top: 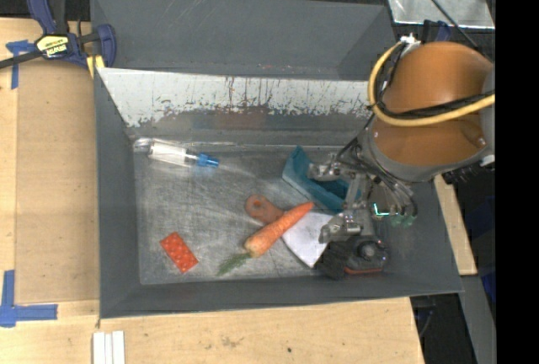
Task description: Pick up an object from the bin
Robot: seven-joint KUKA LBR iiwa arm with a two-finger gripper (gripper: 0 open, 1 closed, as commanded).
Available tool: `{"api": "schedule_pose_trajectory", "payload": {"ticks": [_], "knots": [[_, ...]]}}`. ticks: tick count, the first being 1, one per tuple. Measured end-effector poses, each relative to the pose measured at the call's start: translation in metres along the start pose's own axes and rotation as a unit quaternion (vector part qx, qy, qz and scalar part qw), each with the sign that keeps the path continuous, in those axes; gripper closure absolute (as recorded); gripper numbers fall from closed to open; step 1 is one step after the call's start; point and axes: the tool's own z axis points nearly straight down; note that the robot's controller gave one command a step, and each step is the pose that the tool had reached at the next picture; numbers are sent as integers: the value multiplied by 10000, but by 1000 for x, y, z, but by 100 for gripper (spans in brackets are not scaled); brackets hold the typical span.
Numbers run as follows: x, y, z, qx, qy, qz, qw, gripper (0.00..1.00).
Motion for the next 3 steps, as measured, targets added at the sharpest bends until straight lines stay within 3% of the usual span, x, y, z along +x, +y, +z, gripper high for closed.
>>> {"api": "schedule_pose_trajectory", "payload": {"ticks": [1,2,3], "knots": [[-1,0,-3,0,-39,0,10000,0],[-9,15,39,4,-50,-642,9979,0],[-29,59,73,2,-48,-1197,9928,0]]}}
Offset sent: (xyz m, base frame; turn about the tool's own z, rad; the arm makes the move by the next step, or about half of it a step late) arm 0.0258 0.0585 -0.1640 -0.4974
